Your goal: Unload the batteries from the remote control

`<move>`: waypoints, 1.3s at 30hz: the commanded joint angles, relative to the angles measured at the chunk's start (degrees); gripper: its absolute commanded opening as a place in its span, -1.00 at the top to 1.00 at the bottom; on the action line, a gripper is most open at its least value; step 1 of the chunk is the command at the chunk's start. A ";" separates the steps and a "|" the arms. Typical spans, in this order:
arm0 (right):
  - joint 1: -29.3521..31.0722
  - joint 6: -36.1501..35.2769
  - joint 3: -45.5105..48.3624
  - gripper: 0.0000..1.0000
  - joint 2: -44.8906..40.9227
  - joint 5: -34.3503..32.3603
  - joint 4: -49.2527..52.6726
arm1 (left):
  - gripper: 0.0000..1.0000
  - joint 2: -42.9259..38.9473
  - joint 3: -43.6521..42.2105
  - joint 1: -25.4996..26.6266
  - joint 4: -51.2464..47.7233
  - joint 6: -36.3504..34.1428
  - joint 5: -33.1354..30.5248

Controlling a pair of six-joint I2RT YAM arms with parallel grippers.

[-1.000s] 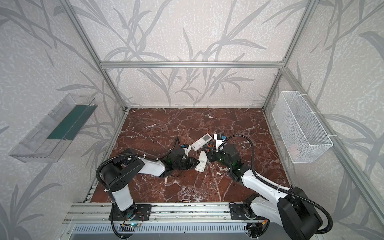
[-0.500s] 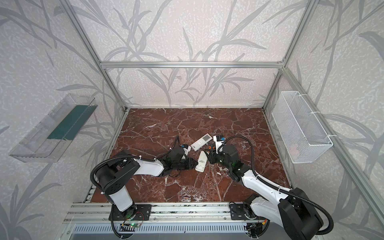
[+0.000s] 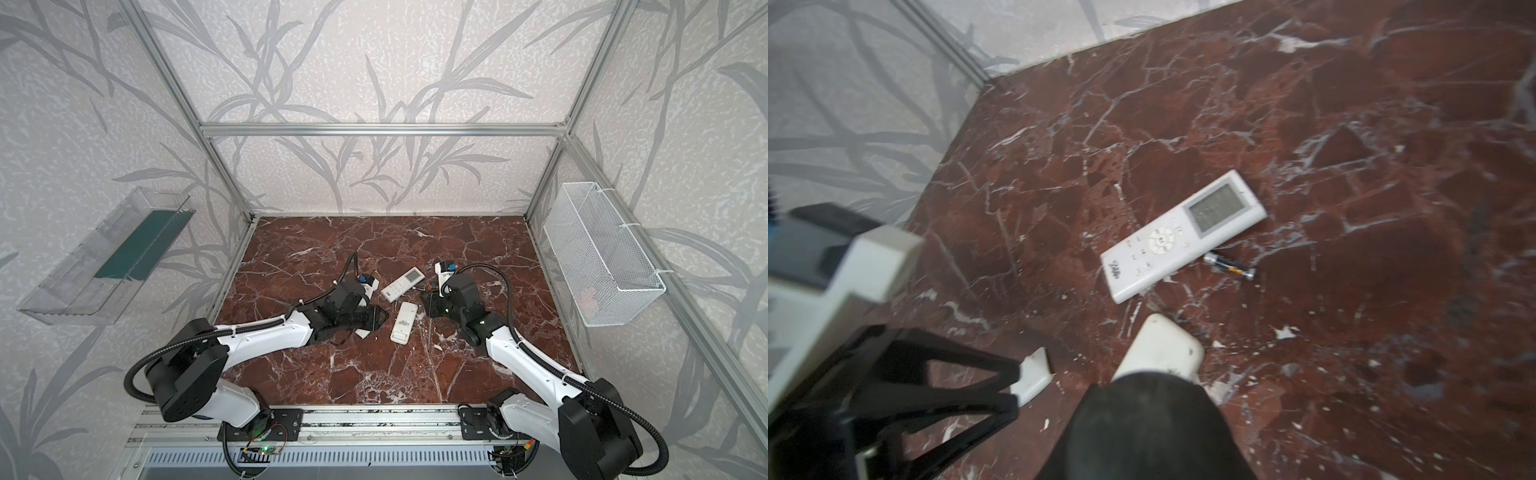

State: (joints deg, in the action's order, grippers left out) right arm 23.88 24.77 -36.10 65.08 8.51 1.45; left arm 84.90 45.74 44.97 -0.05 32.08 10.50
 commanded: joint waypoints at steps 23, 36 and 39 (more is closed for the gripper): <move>-9.11 -4.45 -9.41 0.95 19.38 7.44 21.72 | 0.26 -10.55 -3.47 -0.18 -10.17 -22.23 0.00; -9.99 -7.28 -10.87 0.82 23.61 3.23 24.69 | 0.27 -7.30 -2.70 -0.15 -8.76 -22.27 0.92; -10.06 -7.26 -11.28 0.75 24.50 2.38 24.77 | 0.27 -6.56 -2.46 -0.16 -8.56 -22.33 0.77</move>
State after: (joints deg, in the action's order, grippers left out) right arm 14.20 18.35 -45.69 88.79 12.23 24.45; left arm 77.43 42.68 44.93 -9.34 11.14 10.85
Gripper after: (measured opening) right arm 0.323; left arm 0.366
